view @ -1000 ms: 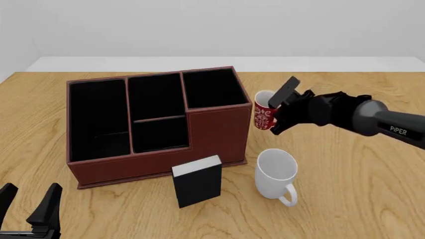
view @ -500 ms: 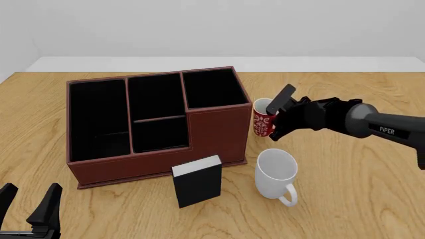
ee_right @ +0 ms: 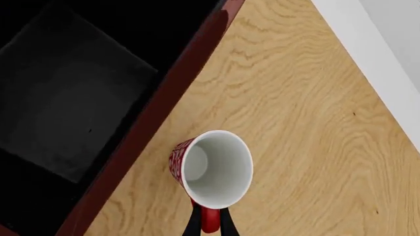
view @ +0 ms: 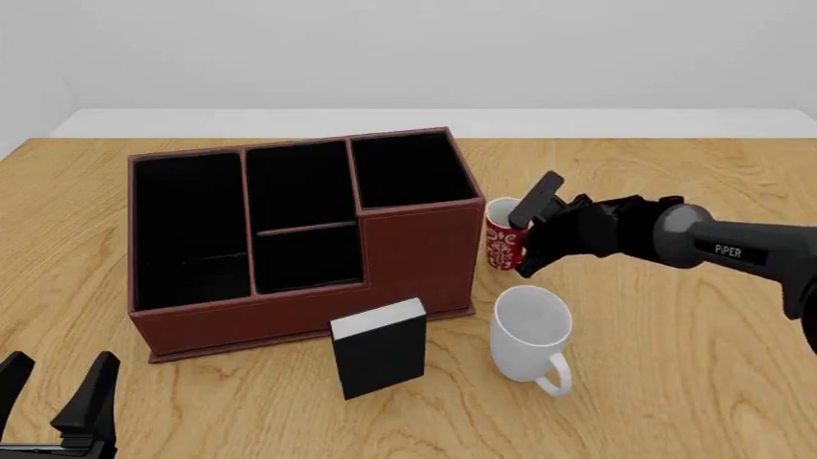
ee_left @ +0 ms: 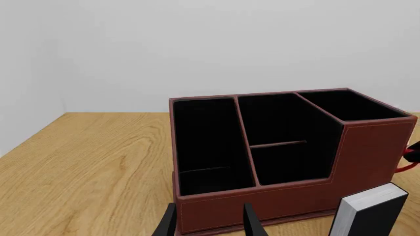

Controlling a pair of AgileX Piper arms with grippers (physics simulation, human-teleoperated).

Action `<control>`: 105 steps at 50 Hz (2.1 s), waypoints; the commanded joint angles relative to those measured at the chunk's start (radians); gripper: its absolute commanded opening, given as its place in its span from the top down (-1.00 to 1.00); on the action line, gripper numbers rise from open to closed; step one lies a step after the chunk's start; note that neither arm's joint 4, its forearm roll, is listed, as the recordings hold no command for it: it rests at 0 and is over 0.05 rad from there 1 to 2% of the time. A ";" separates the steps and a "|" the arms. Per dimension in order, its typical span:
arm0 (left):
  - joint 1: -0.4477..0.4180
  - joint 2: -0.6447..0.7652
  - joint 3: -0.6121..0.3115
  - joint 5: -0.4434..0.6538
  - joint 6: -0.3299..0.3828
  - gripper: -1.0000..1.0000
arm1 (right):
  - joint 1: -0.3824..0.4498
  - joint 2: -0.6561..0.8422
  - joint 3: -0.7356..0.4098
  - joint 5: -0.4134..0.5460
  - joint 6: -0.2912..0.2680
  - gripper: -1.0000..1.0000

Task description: Pick up the red mug and place it to the right of the caddy.

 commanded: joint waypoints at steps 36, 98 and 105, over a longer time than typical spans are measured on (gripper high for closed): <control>0.000 0.000 0.000 0.000 0.000 -1.00 | -0.014 0.027 -0.003 -0.007 0.039 -1.00; 0.000 0.000 0.000 0.000 0.000 -1.00 | -0.008 -0.476 0.153 0.148 0.128 -1.00; 0.000 0.000 0.000 0.000 0.000 -1.00 | 0.000 -0.683 0.176 0.239 0.164 -1.00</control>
